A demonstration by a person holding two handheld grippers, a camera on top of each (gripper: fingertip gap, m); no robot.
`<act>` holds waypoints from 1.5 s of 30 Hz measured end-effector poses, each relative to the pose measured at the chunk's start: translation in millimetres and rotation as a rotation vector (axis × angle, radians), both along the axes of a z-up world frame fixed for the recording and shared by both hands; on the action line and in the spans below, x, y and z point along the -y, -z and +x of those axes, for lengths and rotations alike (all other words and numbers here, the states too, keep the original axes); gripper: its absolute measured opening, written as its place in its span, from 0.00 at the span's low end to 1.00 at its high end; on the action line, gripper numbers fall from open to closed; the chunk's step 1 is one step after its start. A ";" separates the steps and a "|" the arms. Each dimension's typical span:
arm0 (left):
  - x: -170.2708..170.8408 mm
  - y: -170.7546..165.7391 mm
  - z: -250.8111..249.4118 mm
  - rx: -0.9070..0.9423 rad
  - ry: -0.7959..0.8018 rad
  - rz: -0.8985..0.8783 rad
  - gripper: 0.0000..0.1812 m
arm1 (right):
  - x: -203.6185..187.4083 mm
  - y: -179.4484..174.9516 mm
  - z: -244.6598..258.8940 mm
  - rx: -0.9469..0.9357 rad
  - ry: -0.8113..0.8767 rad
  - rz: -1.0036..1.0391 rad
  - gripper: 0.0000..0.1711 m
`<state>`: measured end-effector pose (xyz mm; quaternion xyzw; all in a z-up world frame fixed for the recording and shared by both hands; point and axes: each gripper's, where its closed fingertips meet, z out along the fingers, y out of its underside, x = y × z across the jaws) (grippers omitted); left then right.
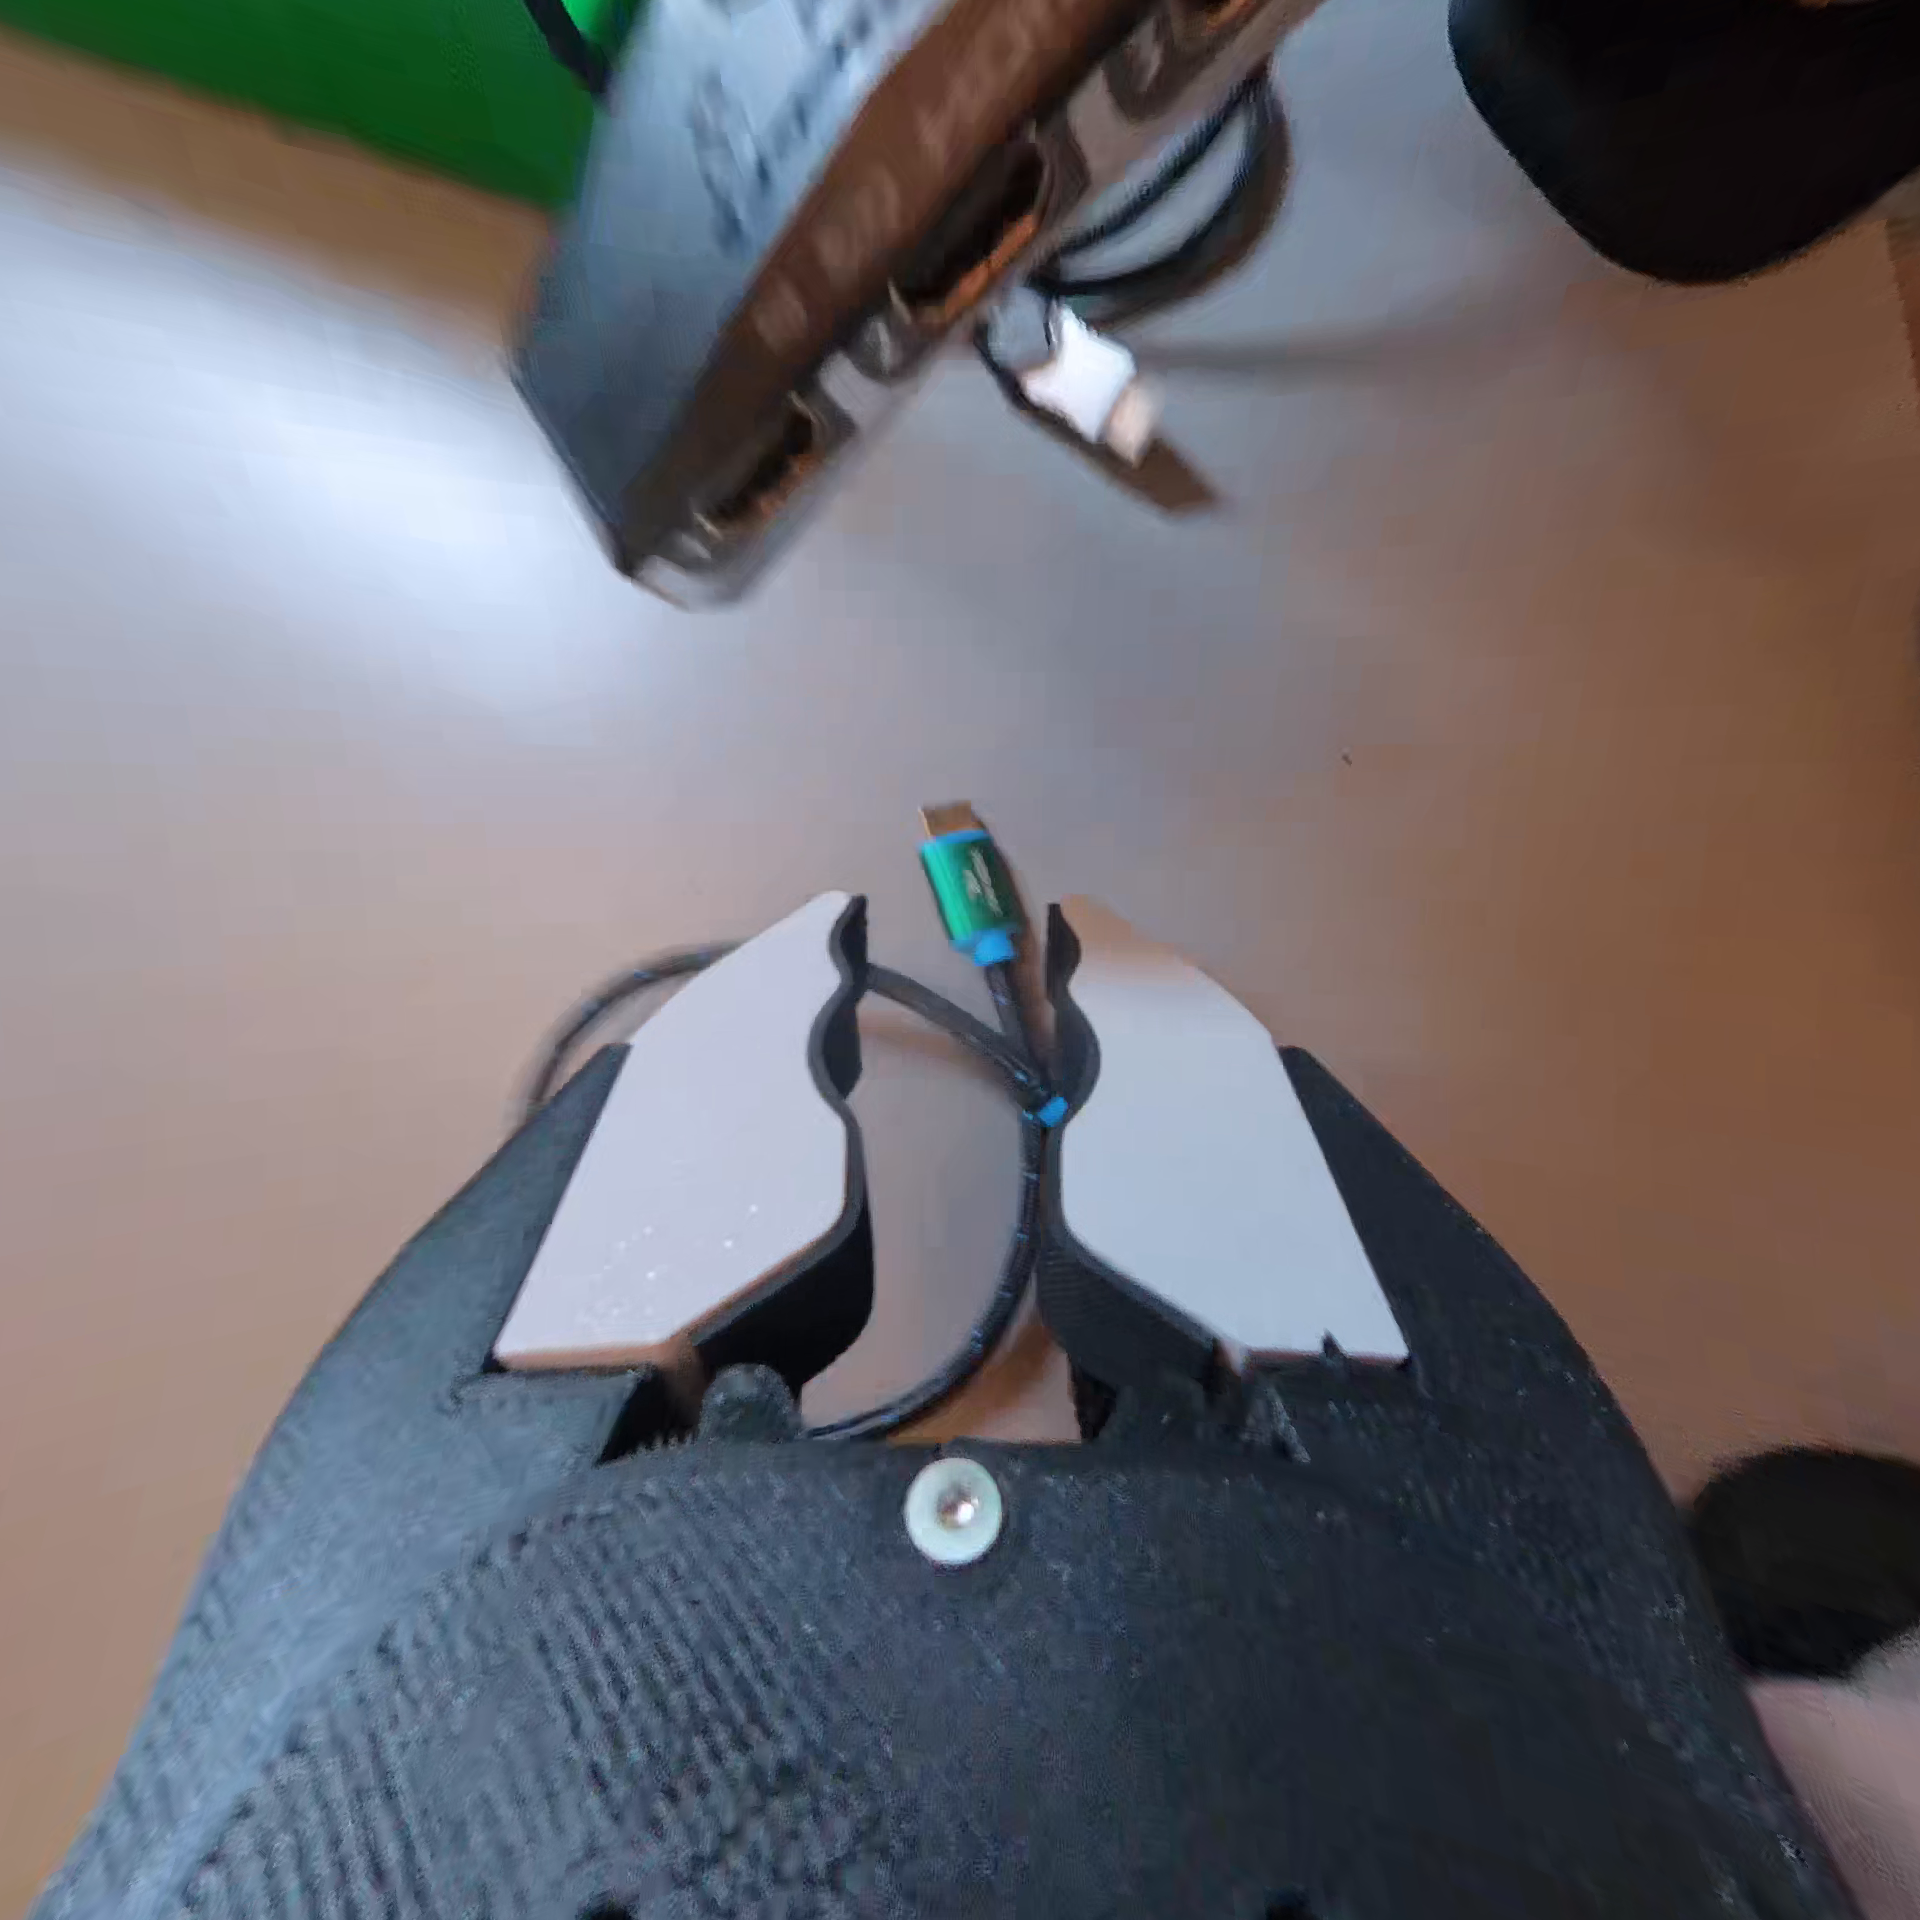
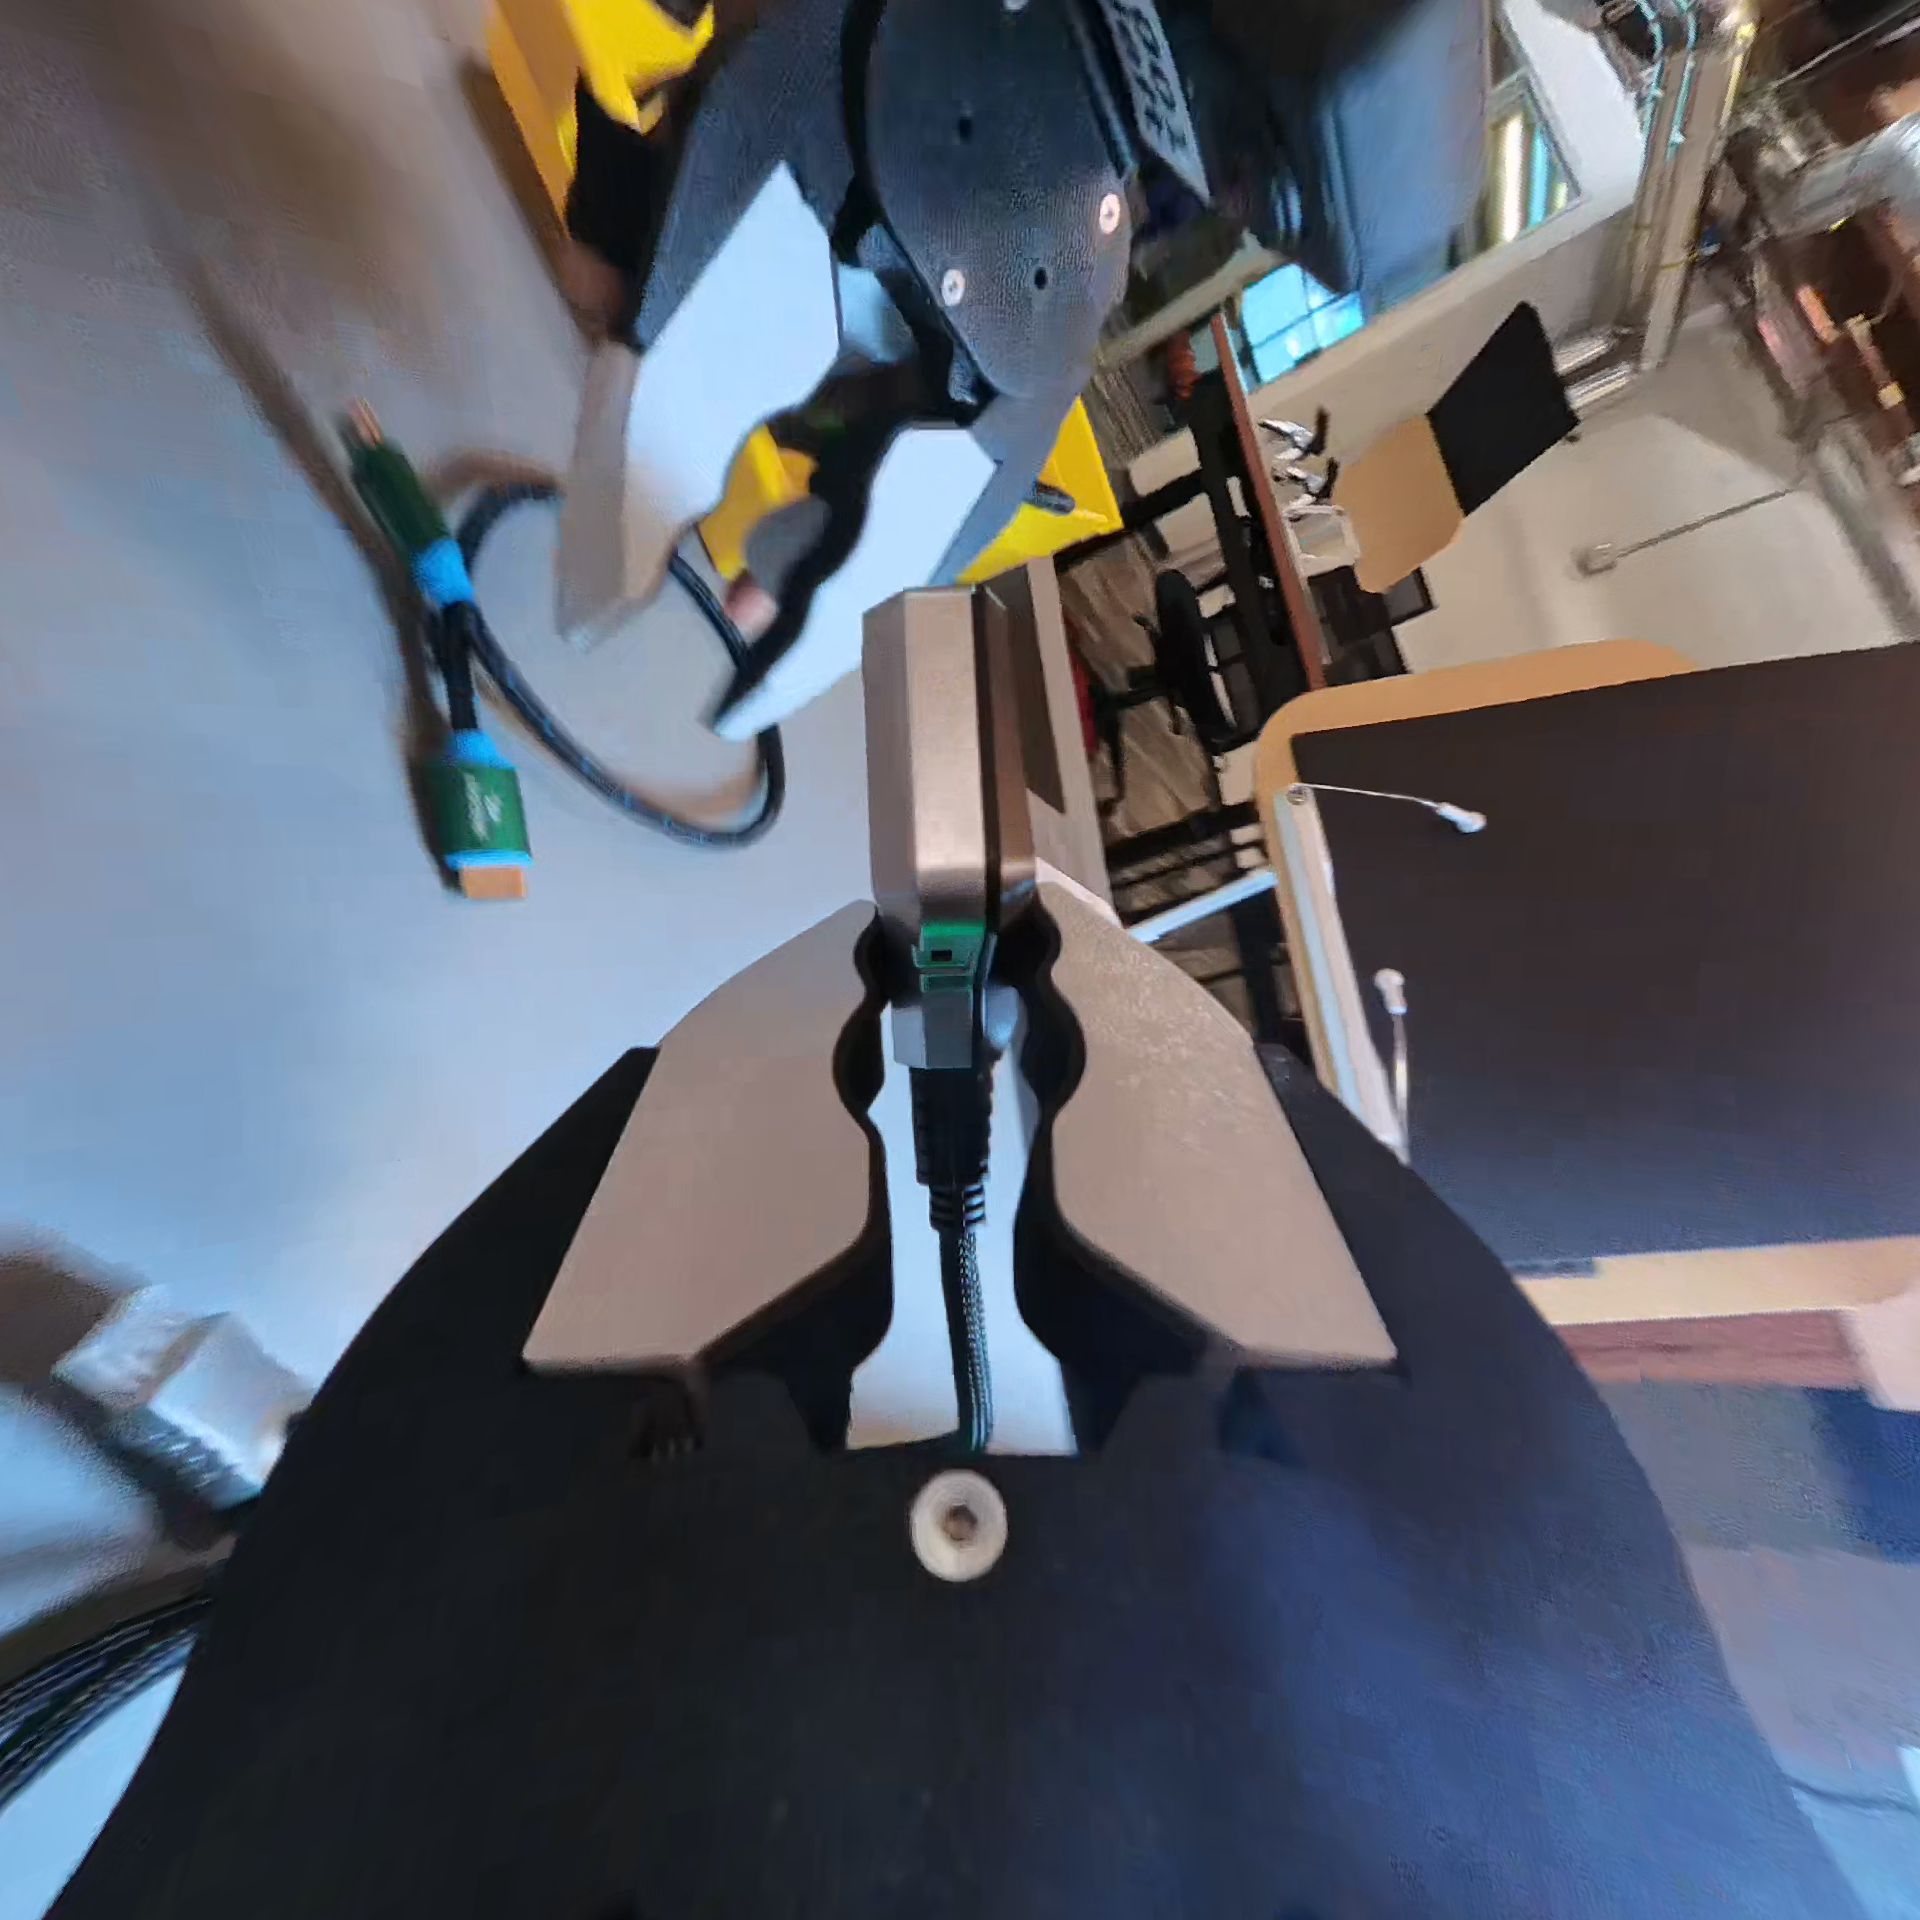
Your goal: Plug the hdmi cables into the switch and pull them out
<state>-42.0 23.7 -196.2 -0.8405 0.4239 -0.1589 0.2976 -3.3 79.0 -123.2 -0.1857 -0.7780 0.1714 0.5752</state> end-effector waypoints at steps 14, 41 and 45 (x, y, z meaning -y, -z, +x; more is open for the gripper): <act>0.8 -127.0 73.4 0.377 0.213 0.626 0.12 | 64.5 -59.7 29.5 0.177 -0.296 -0.727 0.15; -2.5 -134.6 48.4 0.498 0.139 0.577 0.12 | 54.0 -34.7 12.6 0.408 -0.040 -0.881 0.08; 2.9 -149.9 50.3 0.812 0.176 0.551 0.11 | 60.8 -51.8 11.1 0.261 -0.179 -0.844 0.10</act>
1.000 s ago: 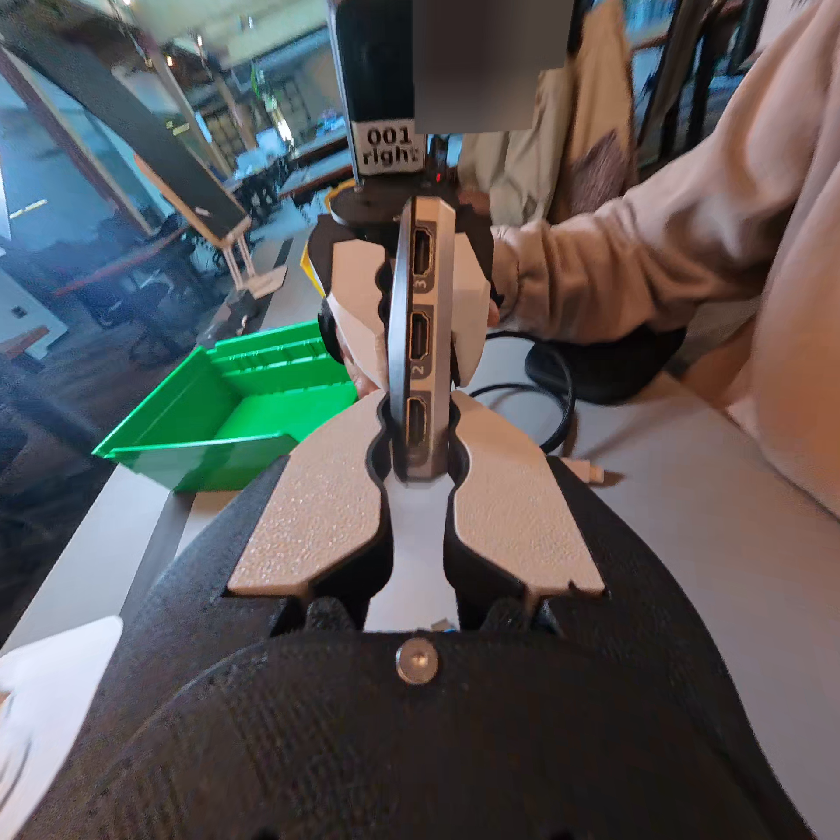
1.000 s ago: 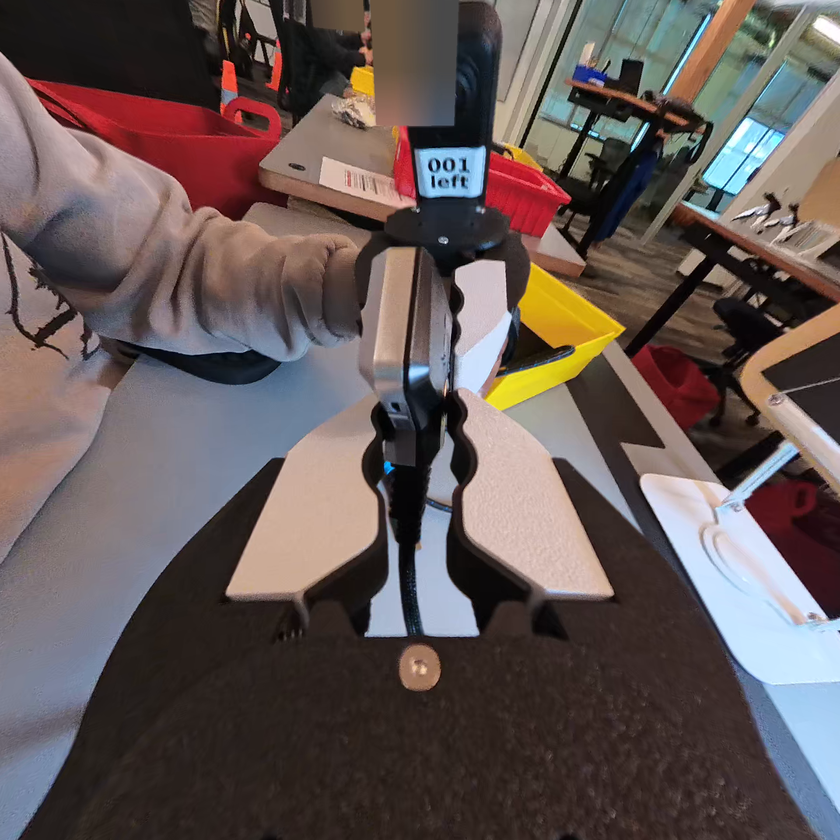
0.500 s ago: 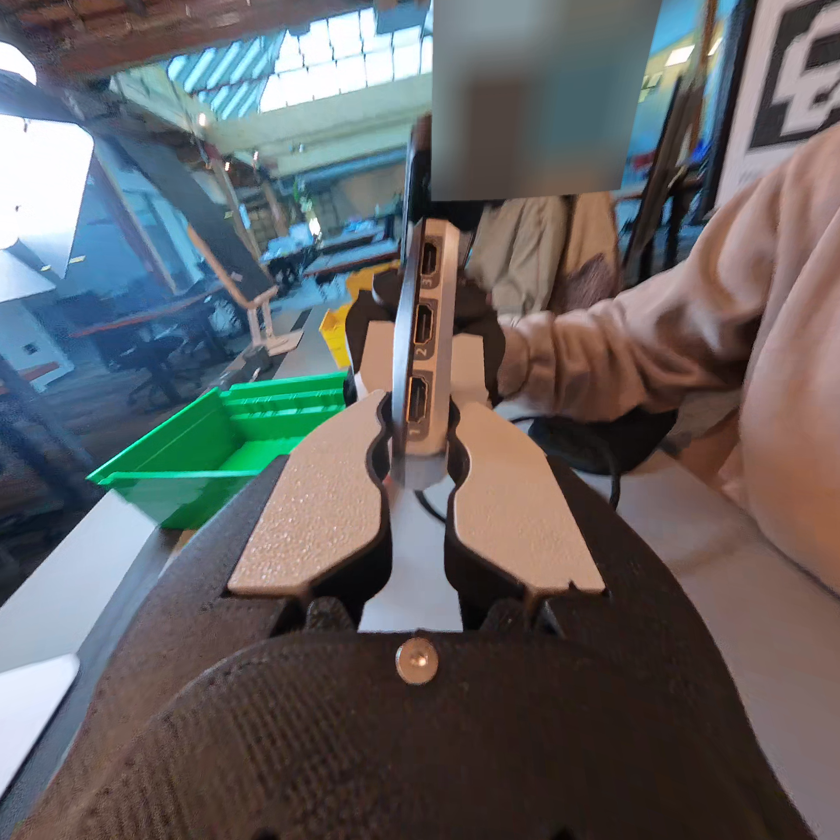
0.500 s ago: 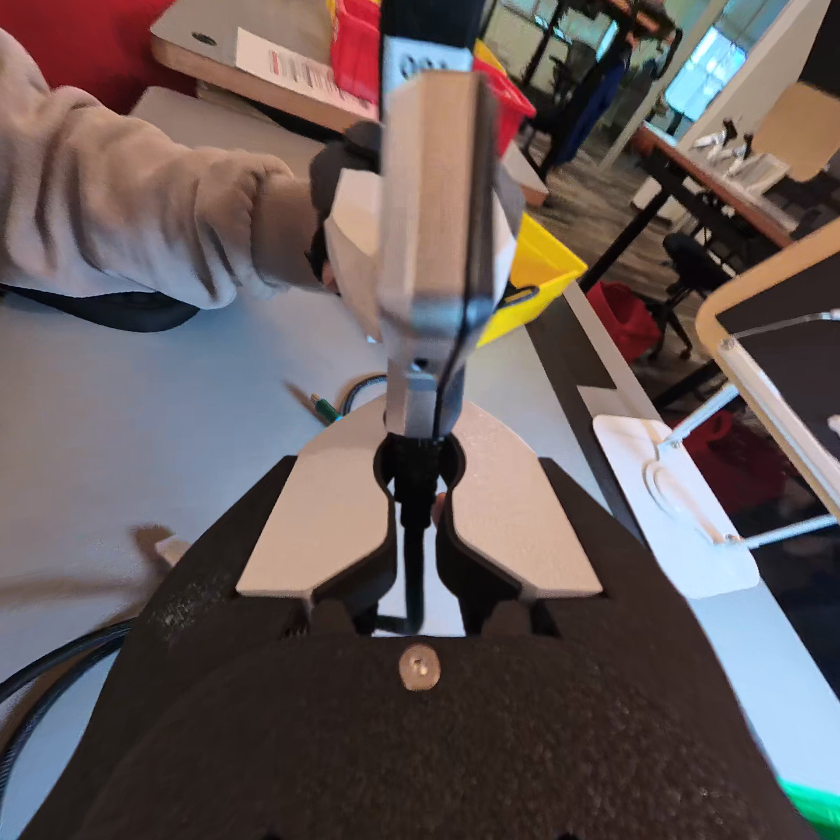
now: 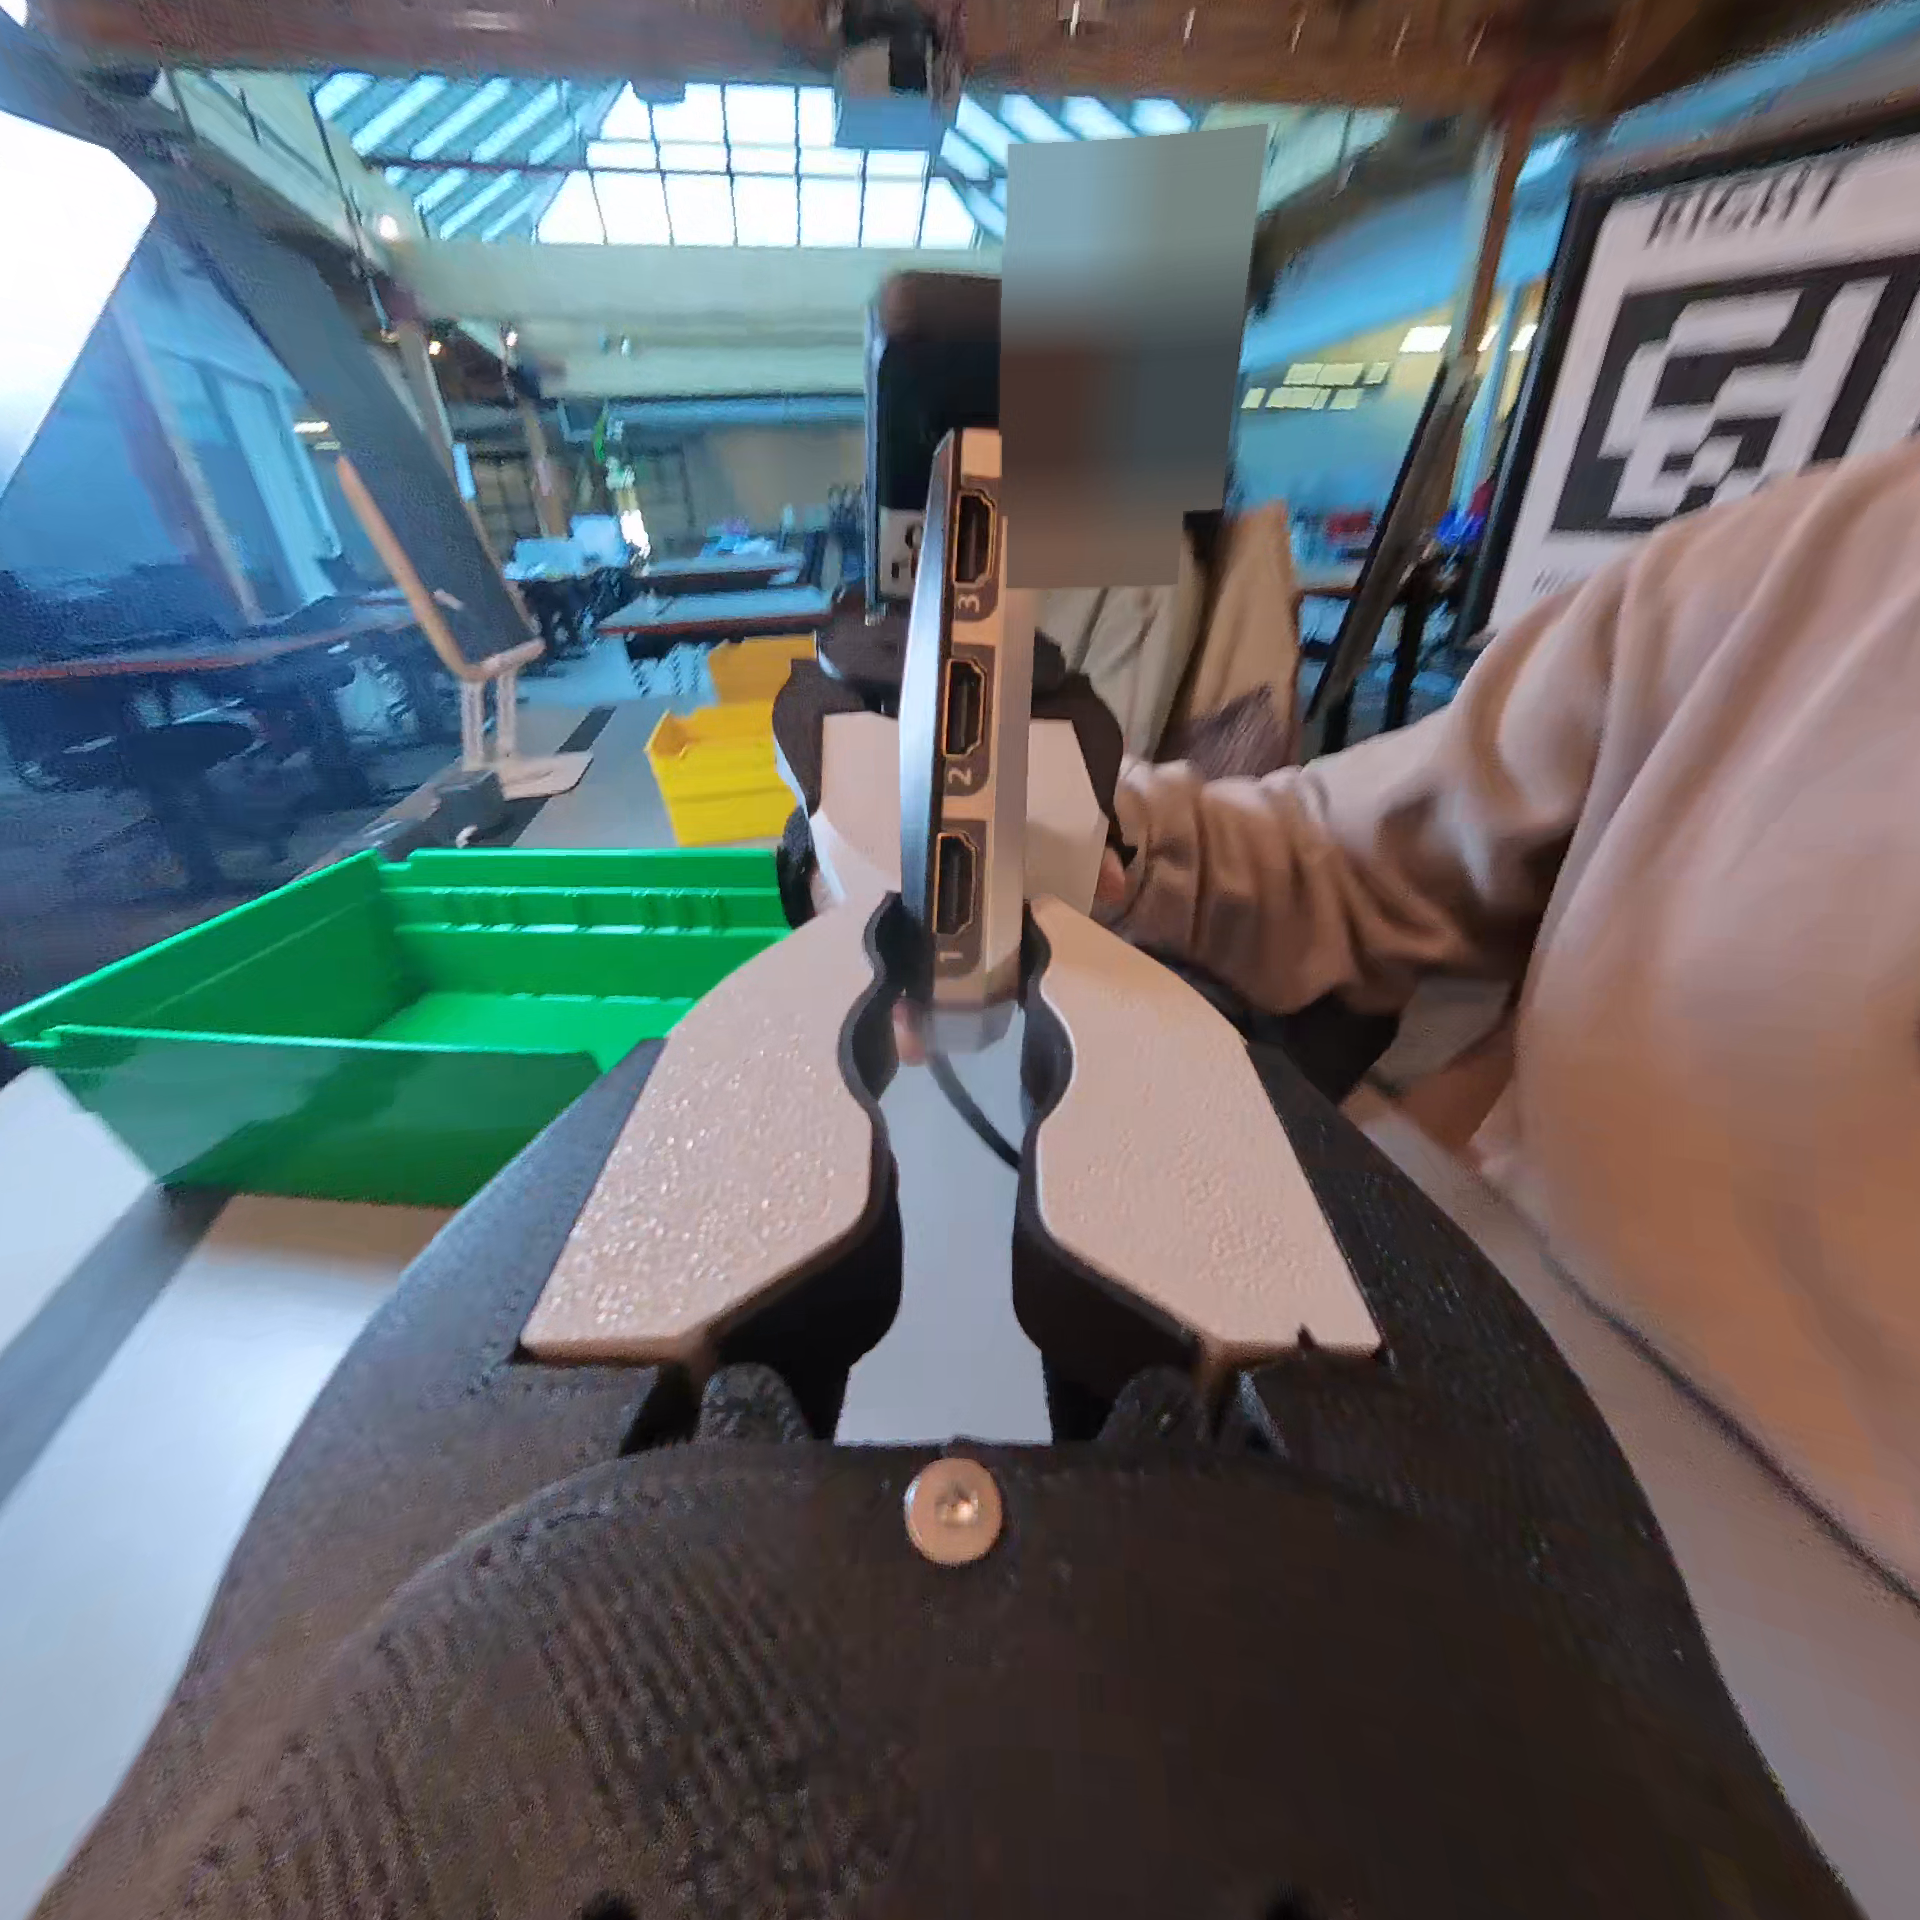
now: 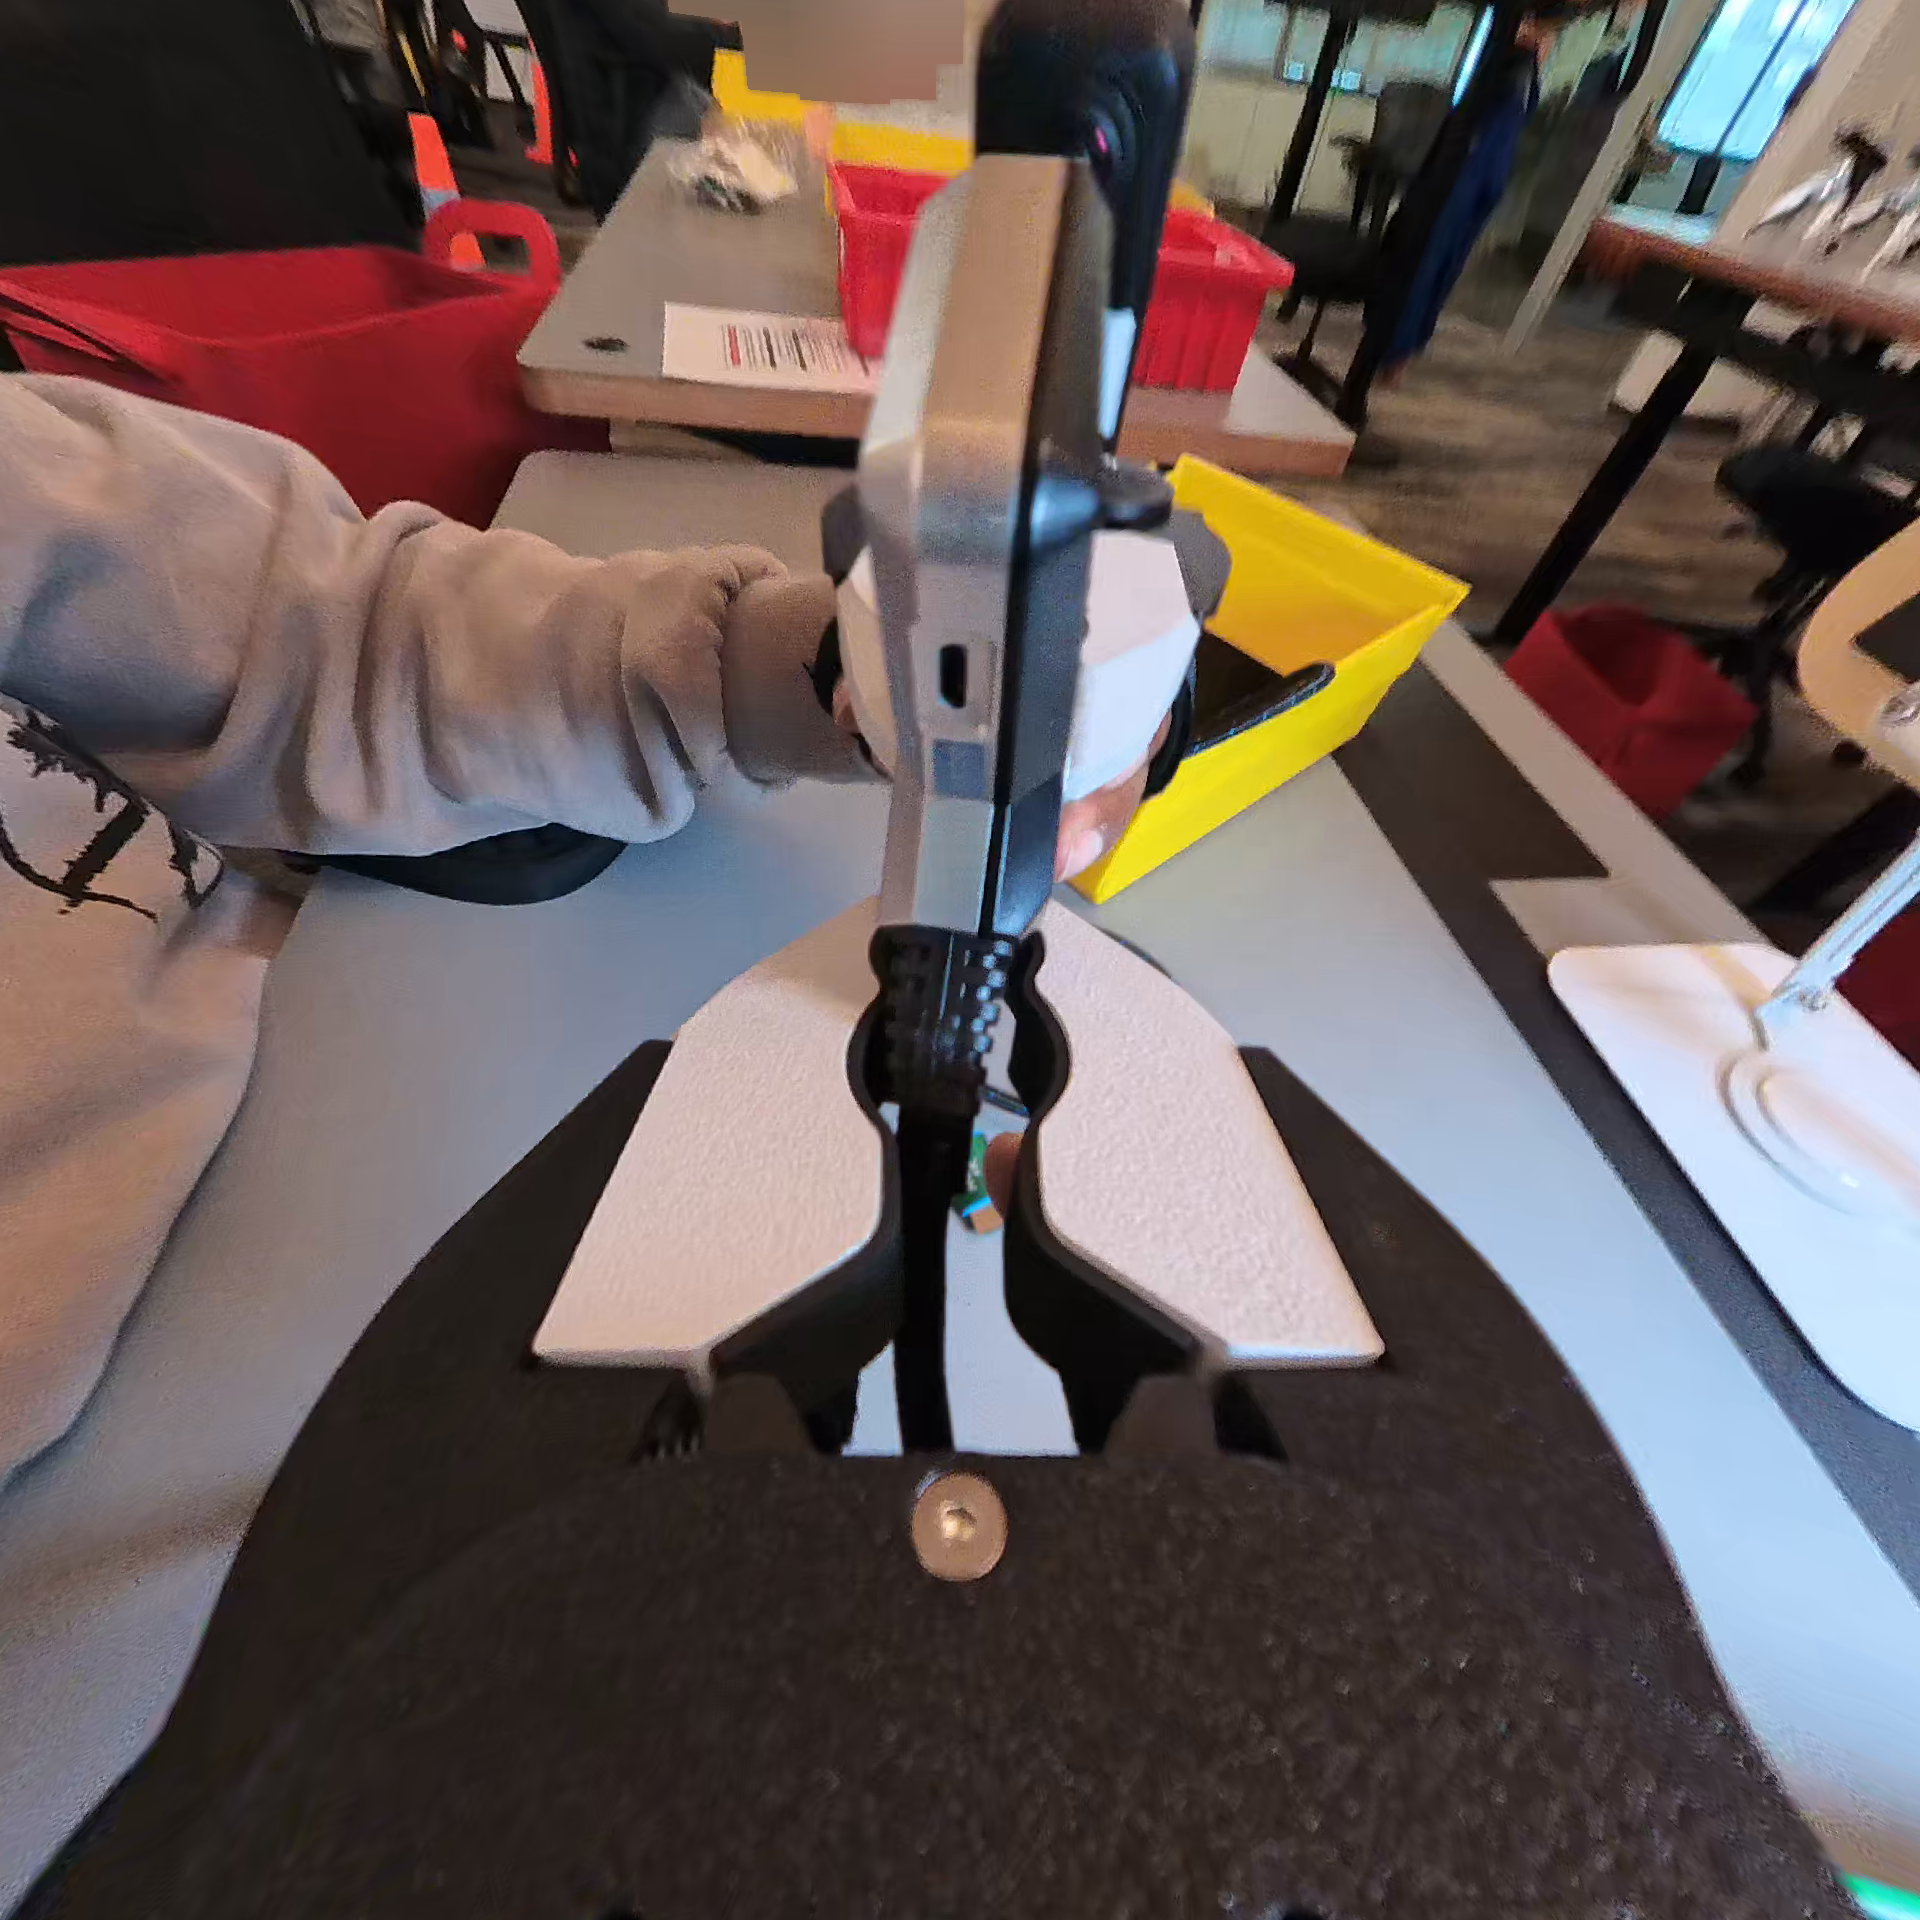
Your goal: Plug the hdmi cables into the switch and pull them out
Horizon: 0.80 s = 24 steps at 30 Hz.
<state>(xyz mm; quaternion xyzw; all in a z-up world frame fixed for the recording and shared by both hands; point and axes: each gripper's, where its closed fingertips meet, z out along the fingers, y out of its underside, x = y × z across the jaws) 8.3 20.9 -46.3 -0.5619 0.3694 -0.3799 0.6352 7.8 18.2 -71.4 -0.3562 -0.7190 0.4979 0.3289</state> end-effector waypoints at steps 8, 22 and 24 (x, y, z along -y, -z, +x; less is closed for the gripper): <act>-0.1 -6.4 -2.3 0.182 0.070 -0.010 0.11 | -3.5 -9.4 -3.9 -0.127 0.054 0.140 0.16; -6.9 -11.3 2.2 0.143 -0.057 0.150 0.11 | -11.6 -24.9 -3.4 -0.172 0.081 0.002 0.13; -9.5 -11.1 2.5 0.127 -0.084 0.169 0.11 | -14.7 -24.7 -3.4 -0.170 0.091 0.003 0.13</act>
